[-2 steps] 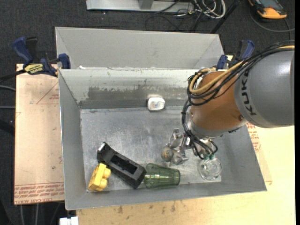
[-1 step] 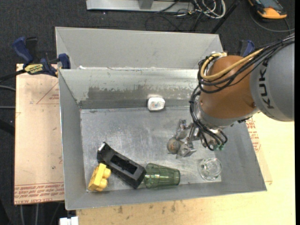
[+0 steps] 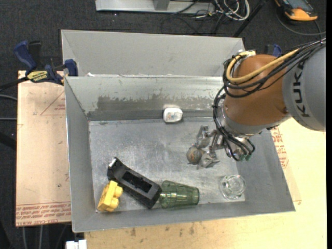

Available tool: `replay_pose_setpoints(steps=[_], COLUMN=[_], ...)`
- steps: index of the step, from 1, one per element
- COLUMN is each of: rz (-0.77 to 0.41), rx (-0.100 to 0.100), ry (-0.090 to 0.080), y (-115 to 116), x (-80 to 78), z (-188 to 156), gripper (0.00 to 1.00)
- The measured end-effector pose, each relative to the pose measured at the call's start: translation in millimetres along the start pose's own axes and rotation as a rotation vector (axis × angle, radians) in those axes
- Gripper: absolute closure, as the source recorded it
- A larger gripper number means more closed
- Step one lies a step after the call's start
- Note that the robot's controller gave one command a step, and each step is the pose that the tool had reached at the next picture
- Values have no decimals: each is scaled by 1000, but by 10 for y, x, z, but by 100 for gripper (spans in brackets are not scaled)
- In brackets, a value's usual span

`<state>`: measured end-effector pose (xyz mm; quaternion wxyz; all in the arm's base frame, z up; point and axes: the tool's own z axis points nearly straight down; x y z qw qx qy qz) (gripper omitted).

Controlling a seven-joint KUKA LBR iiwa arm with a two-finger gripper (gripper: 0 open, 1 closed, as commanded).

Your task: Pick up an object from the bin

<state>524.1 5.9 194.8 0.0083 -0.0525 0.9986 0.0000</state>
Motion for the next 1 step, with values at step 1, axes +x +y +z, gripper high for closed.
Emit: replay_pose_setpoints(steps=[1], rz=[3], rx=[-3], ry=[29], y=[0], x=[57], z=[-111], gripper=[100])
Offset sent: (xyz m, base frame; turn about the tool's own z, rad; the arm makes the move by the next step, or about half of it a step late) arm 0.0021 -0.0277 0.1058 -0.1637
